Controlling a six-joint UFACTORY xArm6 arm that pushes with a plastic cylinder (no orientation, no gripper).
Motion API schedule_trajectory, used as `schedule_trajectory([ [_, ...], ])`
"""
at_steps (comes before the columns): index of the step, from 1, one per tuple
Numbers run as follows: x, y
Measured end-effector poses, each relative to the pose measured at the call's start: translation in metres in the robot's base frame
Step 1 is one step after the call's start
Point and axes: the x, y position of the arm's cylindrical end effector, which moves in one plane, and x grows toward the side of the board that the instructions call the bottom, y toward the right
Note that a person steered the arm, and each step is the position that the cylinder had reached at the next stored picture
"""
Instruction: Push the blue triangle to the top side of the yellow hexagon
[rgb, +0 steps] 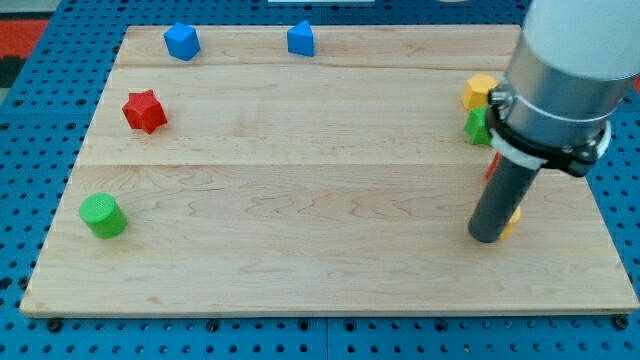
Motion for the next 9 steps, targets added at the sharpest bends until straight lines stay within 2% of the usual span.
schedule_trajectory([
  [3,-0.021,0.018],
  [4,0.012,-0.038],
  [5,0.009,-0.063],
  [6,-0.009,-0.138],
  [8,-0.198,-0.173],
  [9,-0.258,-0.249],
])
